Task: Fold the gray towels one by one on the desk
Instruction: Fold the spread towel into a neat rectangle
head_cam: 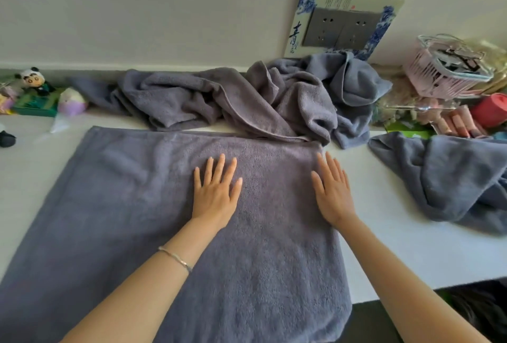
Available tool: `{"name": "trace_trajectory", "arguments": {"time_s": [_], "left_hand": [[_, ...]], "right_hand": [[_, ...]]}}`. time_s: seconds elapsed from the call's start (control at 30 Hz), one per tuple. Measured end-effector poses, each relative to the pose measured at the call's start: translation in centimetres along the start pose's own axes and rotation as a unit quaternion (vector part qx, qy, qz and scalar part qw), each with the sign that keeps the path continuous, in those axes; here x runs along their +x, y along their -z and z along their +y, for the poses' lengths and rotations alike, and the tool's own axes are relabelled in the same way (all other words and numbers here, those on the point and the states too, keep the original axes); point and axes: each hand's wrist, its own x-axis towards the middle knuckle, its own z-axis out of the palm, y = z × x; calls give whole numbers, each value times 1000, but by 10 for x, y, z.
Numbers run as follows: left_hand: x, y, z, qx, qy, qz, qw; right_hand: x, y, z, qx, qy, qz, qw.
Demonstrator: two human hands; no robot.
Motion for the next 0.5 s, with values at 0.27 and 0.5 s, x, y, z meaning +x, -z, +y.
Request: {"name": "trace_trajectory", "arguments": {"time_s": [0.27,0.5], "left_hand": [[-110,-24,1,35,-76,-7,996],[-124,-14,12,1,-66,-46,997]], "right_hand": [[-110,-13,4,35,-19,-17,999],[-146,10,-2,177,-209,4,962]]}}
